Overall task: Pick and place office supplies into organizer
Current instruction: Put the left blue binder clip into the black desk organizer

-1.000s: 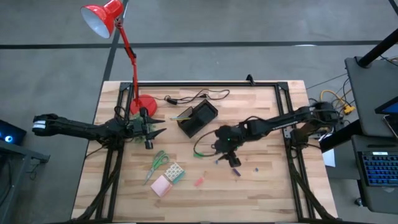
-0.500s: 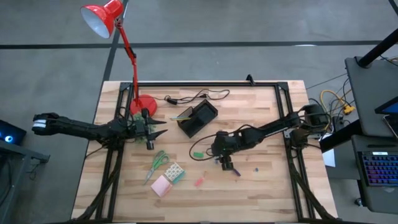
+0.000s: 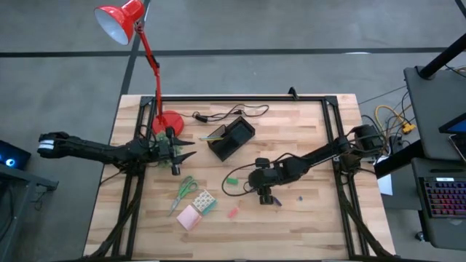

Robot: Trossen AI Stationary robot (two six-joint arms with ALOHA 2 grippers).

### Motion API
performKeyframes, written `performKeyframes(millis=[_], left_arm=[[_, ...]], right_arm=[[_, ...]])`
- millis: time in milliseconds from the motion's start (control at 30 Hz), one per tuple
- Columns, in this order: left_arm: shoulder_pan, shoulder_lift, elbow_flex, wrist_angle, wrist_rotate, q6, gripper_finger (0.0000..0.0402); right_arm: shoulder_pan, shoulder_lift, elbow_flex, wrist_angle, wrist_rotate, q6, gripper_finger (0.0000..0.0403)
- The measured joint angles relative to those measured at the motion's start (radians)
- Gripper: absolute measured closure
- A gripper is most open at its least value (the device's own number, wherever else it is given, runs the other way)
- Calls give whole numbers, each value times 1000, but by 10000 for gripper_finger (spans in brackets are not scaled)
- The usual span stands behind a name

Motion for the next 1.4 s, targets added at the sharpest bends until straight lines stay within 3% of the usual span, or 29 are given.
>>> performKeyframes(millis=[300,967,1400], left_arm=[[0,1,0,0,0,0,259],[-1,1,0,-1,0,0,259],[-1,1,1,-1,0,0,259]], right_arm=[[4,20,0,0,-56,34,244],[10,89,0,36,-40,56,234],[13,86,-3,57,-45,60,255]])
